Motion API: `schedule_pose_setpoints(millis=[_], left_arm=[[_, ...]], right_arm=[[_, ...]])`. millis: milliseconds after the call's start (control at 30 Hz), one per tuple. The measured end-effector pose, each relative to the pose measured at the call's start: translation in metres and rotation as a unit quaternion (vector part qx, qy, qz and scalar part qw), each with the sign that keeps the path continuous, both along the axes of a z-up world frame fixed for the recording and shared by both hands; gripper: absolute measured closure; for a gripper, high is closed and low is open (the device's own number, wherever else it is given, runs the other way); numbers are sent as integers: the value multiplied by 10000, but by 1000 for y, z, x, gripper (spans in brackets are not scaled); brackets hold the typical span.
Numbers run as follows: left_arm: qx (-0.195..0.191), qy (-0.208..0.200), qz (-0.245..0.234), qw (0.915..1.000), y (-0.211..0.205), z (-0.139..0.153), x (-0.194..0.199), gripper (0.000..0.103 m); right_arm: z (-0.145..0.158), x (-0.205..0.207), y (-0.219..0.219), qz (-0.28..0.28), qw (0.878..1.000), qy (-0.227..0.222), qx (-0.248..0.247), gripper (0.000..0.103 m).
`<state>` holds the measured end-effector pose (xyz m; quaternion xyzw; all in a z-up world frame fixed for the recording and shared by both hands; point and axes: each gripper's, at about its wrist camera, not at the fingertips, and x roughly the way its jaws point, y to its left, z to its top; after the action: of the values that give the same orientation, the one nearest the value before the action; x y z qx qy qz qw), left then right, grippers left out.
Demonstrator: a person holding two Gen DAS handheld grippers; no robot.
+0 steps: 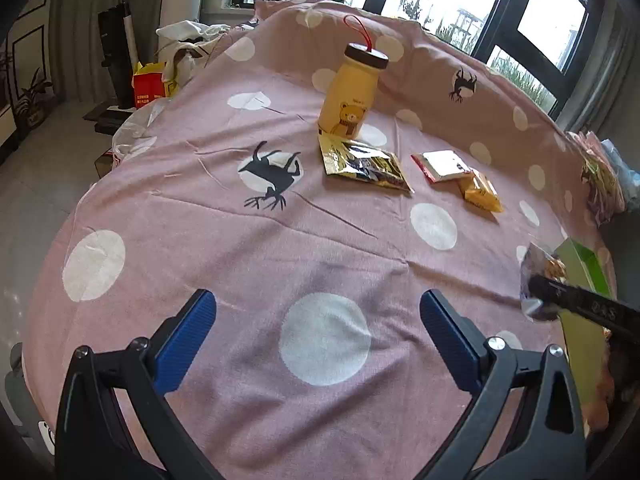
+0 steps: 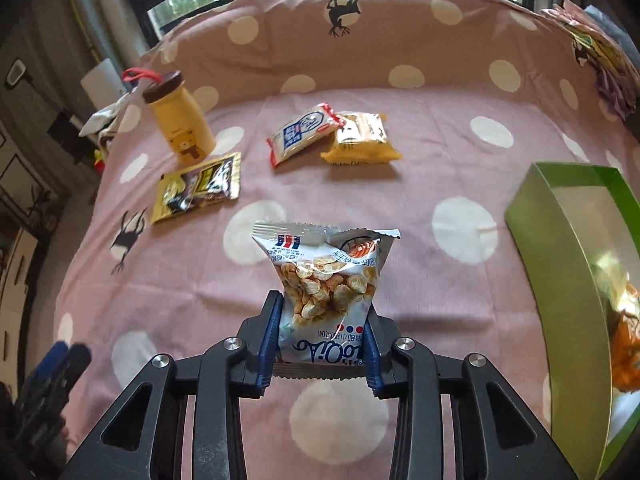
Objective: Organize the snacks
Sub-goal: 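Lift the white peanut bag and carry it over the green box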
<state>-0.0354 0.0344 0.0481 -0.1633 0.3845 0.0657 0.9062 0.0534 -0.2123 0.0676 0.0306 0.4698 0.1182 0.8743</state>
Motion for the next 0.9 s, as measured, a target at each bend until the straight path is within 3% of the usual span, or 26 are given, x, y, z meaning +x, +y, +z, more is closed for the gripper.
schedule_pose_setpoints(millis=[200, 400, 433, 500, 533, 667, 800, 867, 900], left_arm=[[219, 135, -181, 9995, -23, -7, 0, 1], [164, 303, -462, 9983, -41, -14, -2, 2], [84, 319, -515, 9981, -44, -15, -2, 2], [-159, 349, -687, 9969, -50, -15, -4, 2], [-267, 366, -789, 9959, -53, -15, -4, 2], [-895, 348, -1348, 9862, -72, -11, -10, 3], [-1640, 351, -2038, 9645, -96, -11, -12, 9], [-1784, 421, -2240, 9572, -110, -15, -13, 12], [-1782, 463, -2284, 9560, -115, -17, -12, 15]], right_arm=[[-30, -50, -13, 189, 9969, 673, 352, 66], [-44, -54, -15, 124, 9968, 761, 201, 64], [-43, -54, -16, 139, 9966, 770, 256, 61], [-38, -56, -23, 146, 9964, 716, 435, 39], [-33, -58, -26, 139, 9967, 634, 483, 35], [-20, -62, -45, 117, 9940, 380, 1020, 34], [-25, -57, -58, 124, 9844, 540, 1669, 34], [-30, -56, -59, 183, 9813, 619, 1812, 36], [-32, -55, -59, 210, 9799, 657, 1871, 42]])
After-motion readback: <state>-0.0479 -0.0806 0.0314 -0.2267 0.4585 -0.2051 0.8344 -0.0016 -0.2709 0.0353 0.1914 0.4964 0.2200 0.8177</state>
